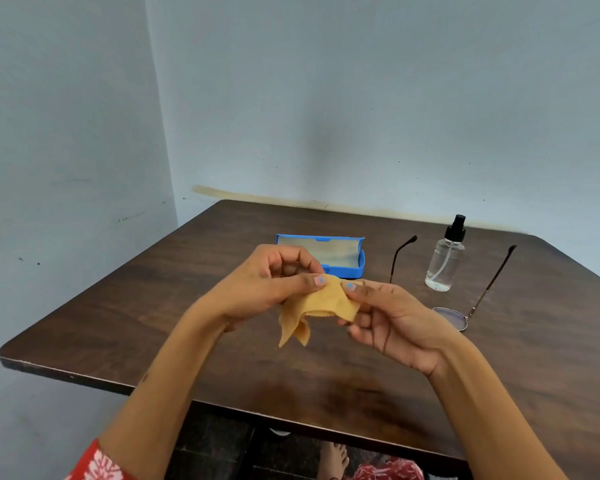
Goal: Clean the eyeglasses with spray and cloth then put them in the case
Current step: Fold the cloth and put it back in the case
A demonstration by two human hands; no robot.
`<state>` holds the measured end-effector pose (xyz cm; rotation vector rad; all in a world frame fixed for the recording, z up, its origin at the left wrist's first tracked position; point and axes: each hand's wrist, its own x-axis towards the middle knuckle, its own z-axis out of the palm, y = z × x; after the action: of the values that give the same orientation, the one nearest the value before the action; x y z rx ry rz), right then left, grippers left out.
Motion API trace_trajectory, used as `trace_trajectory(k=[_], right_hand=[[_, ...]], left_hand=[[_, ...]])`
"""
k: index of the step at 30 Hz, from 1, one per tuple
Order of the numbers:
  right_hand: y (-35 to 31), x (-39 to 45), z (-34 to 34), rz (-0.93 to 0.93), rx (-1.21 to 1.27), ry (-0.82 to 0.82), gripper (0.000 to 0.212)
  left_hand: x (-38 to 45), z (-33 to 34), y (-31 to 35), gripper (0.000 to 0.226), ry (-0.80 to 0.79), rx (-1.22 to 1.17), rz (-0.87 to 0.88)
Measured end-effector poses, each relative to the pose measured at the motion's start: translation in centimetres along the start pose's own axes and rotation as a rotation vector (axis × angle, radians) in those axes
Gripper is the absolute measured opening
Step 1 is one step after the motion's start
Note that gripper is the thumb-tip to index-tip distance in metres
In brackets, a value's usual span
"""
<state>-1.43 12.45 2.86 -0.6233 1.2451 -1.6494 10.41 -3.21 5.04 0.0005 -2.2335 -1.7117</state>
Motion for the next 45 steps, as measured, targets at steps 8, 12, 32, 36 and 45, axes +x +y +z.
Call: trace_trajectory(k=[8, 12, 32, 36, 45], right_hand=[[0.4, 0.8, -1.1, 0.012, -0.057, 0.204, 0.023], [1.1, 1.6, -1.3, 0.116, -0.049, 0.211, 0.018], [2.8, 13.9, -0.1, -0.359, -0.640, 1.209, 0.019], [2.8, 14.9, -1.1, -0.397, -0.759, 1.250, 0.019], [2.1, 14.7, -2.9, -0.368, -0.746, 1.183, 0.012]], left_hand=[[-1.5, -3.6, -0.8, 0.010, -0.141, 0.129, -0.357], [-1.6, -5.0, -1.9, 0.017, -0.086, 0.061, -0.459], [9.7, -3.1, -8.1, 0.016, 0.855, -0.016, -0.484], [10.8, -2.3, -8.8, 0.032, 0.902, 0.203, -0.440], [11.0, -1.7, -10.0, 0.010, 0.895, 0.469, -0.305]])
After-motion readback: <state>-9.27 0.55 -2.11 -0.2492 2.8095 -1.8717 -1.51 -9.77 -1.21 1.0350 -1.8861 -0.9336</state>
